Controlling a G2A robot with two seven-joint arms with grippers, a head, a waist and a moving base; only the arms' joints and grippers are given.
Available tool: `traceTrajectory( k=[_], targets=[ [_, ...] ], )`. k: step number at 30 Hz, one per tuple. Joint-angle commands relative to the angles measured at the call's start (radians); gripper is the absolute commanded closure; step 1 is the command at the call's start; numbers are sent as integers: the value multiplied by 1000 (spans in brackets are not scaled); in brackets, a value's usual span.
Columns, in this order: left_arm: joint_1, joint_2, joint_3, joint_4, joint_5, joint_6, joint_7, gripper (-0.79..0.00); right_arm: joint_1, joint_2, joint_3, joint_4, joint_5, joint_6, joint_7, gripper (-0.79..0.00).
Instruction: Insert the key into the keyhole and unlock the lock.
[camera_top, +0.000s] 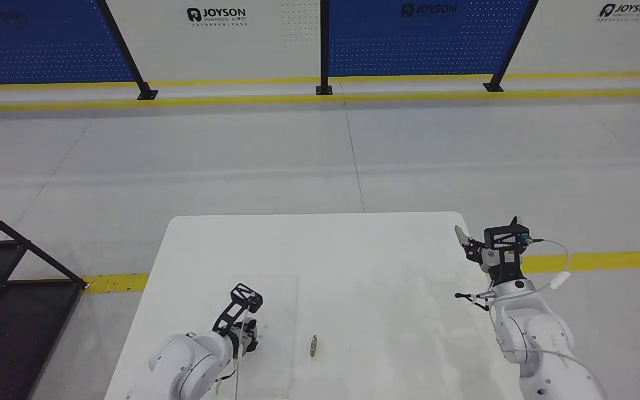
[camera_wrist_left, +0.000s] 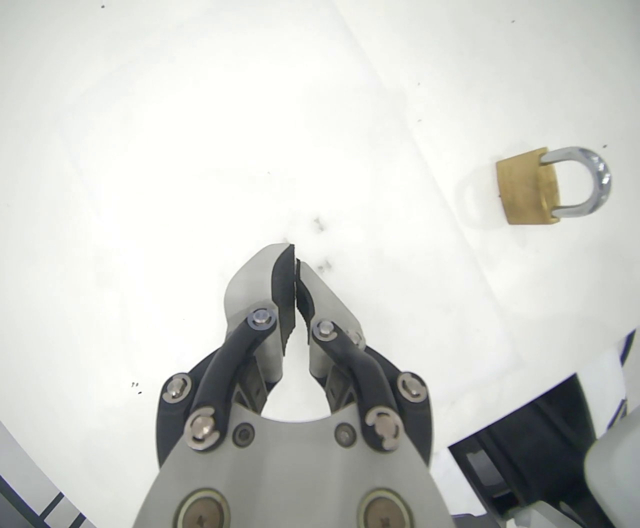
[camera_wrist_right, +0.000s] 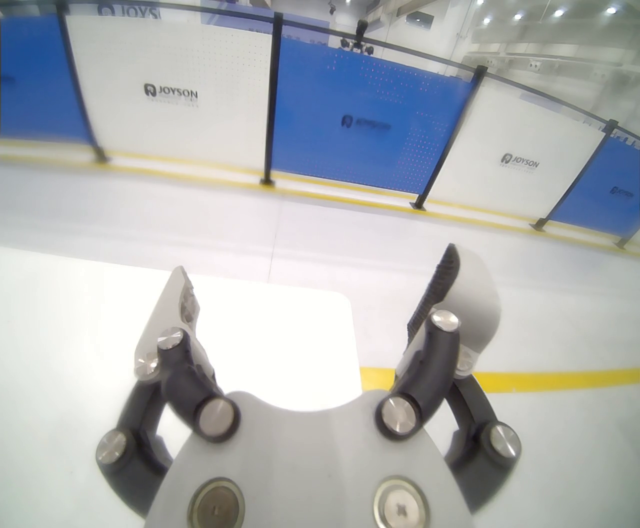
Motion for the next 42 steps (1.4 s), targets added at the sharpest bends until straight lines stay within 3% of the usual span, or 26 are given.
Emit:
traceTrajectory(
  k=[1,8,14,17,21,25,29,33,37,42],
  targets=[
    [9,1,-9,-10,-3,7,18,0,0,0,0,0,0,0,0,-785],
    [51,6,-43,-32,-7,15,82,0,0,0,0,0,0,0,0,-785],
    [113,10,-114,-90,-86,-14,250,0,0,0,0,0,0,0,0,-785],
    [153,13,-162,-101,-171,-84,365,0,0,0,0,0,0,0,0,-785],
    [176,17,-223,-88,-280,-248,536,0,0,0,0,0,0,0,0,-785],
    [166,17,-222,-41,-307,-379,701,0,0,0,0,0,0,0,0,-785],
    [153,11,-186,12,-285,-416,868,0,-4,0,-5,7,-52,17,8,-785],
    [121,6,-145,62,-310,-465,943,0,-34,-5,-76,-26,-132,18,18,-785],
    [118,5,-143,89,-308,-495,1006,0,-92,-8,-191,-97,-215,-65,20,-785],
    [118,5,-143,89,-308,-495,1006,0,-147,-13,-367,-122,-363,-158,31,-785]
  ],
)
